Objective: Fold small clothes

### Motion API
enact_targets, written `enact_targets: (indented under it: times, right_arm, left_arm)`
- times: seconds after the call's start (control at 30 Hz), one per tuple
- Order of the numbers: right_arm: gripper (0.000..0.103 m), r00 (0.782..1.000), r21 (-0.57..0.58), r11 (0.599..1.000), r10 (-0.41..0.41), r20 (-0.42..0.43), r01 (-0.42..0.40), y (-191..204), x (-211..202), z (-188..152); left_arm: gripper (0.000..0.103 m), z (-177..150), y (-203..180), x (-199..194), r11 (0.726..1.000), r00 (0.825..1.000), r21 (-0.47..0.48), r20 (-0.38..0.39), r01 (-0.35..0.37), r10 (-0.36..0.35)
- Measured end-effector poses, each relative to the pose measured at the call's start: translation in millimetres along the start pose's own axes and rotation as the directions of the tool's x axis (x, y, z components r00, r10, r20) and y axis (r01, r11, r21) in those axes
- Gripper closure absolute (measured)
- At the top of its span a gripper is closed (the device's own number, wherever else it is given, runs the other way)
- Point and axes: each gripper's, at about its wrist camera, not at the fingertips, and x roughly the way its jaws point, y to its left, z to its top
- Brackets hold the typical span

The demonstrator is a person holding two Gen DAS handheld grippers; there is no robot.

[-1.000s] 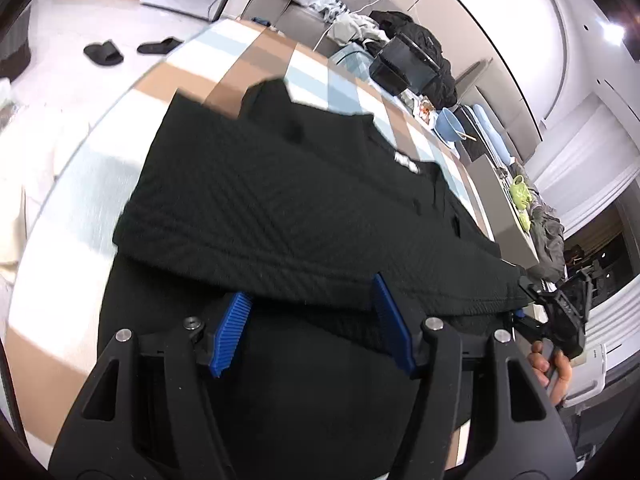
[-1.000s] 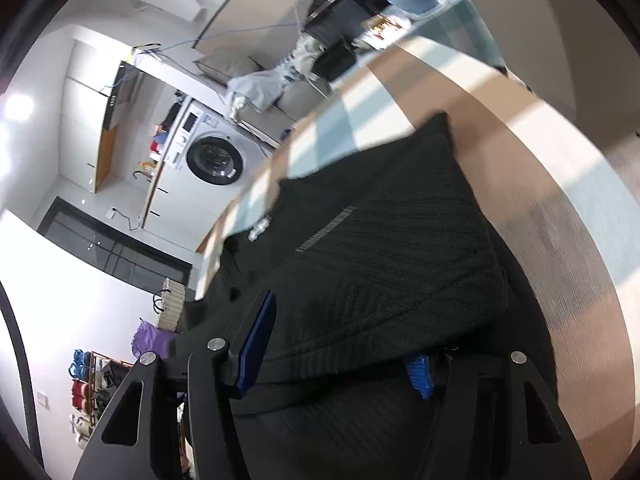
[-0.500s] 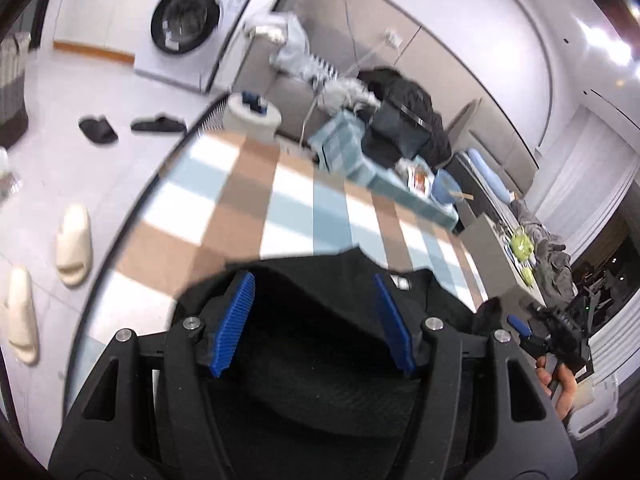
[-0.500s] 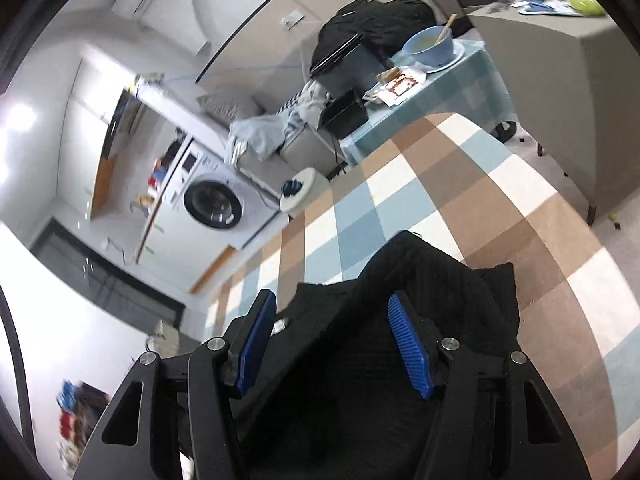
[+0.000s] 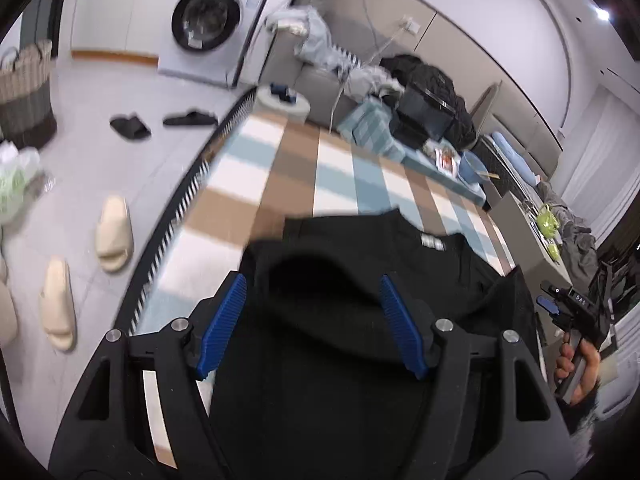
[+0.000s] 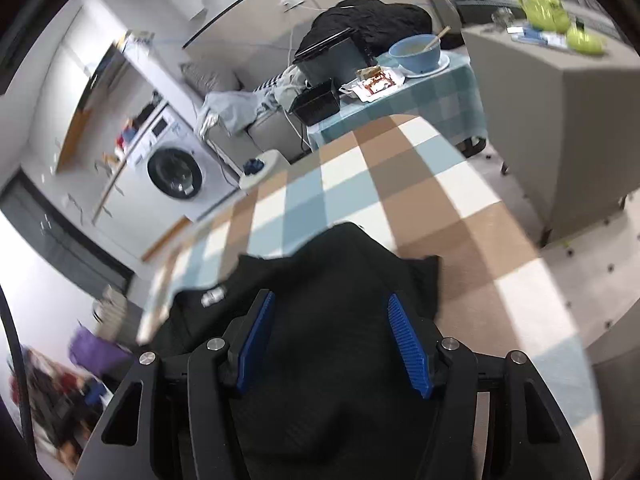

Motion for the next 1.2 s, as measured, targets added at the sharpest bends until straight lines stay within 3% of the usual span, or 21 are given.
enact_targets:
  times: [0.03,0.1,0.17,0.2,0.27,0.43,0.5,0.57,0.6,0.67,0.73,1.03,1.13,1.17,1.2]
  right_arm:
    - [0.042,1.000,-0.012,1.000,-0.011,-0.001,0.011,-1.9,-3.3,-2.8]
    - [0.042,1.000,-0.025,0.999,-0.021,-0.012,0.021,-5.9,-8.0,-6.8]
    - [0.042,0.999,-0.037,0.999,-0.028,-0.023,0.027,-8.9,-8.9,-8.3]
    - [0.042,0.999,-0.040,0.998,-0.039,-0.022,0.038,-10.9,-9.3,-8.1]
    - [0.042,0.998,-0.032,0.998,-0.053,-0.016,0.052,-15.0,-10.2,-6.2]
    - [0.042,0.996,0.003,0.996,-0.088,-0.023,0.088,-25.9,-0.1,5.0]
    - [0.042,0.994,0.022,0.994,-0.107,-0.031,0.108,-30.1,7.2,7.9]
    - [0.042,0.993,0.036,0.993,-0.111,-0.047,0.112,-32.9,15.3,8.5]
    - [0.042,0.993,0.038,0.993,-0.109,-0.052,0.111,-32.9,17.7,8.2]
    - [0.042,0.993,0.032,0.994,-0.101,-0.056,0.103,-30.4,22.9,8.3]
    - [0.042,0.995,0.014,0.995,-0.093,-0.044,0.094,-24.7,26.3,9.1]
    - [0.045,0.982,-0.168,0.971,-0.179,-0.056,0.167,5.7,66.3,19.8]
    - [0.079,0.974,-0.235,0.954,-0.212,-0.085,0.187,10.3,81.5,21.2]
    - [0.096,0.976,-0.247,0.954,-0.198,-0.086,0.172,10.9,82.1,21.7]
    - [0.097,0.983,-0.245,0.958,-0.171,-0.073,0.149,10.6,78.5,22.3]
  left_arm:
    - [0.038,-4.0,1.8,3.7,1.000,1.000,-0.005,-0.022,0.011,-0.011]
    - [0.052,-10.2,1.9,13.0,1.000,0.999,-0.007,-0.036,-0.004,0.003]
    - [0.090,-12.0,1.2,24.1,1.000,0.999,-0.014,-0.054,-0.009,0.008]
    - [0.096,-9.9,1.6,28.2,1.000,0.999,-0.024,-0.054,0.003,-0.004]
    - [0.101,0.9,-1.7,35.3,1.000,1.000,-0.023,-0.015,0.017,-0.018]
    - [0.102,49.0,-3.3,53.0,0.999,0.997,-0.041,0.073,0.006,-0.003]
    - [0.092,62.3,1.9,64.2,0.997,0.999,-0.072,0.050,-0.003,0.006]
    - [0.073,71.0,5.7,73.4,0.995,1.000,-0.094,0.007,-0.016,0.017]
    - [0.068,71.1,6.1,73.1,0.996,1.000,-0.086,0.011,-0.009,0.010]
    - [0.044,68.0,5.2,69.0,0.998,0.999,-0.062,0.028,-0.016,0.018]
    - [0.034,62.6,4.0,66.4,0.999,0.999,-0.029,0.040,-0.025,0.026]
    - [0.032,34.0,5.8,80.9,0.996,0.996,0.054,-0.043,-0.070,0.072]
    - [0.032,29.7,7.8,82.7,0.996,0.996,0.054,-0.053,-0.072,0.075]
    - [0.032,28.8,8.1,82.6,0.995,0.995,0.056,-0.052,-0.078,0.081]
    - [0.032,28.1,9.7,81.9,0.995,0.995,0.056,-0.050,-0.079,0.082]
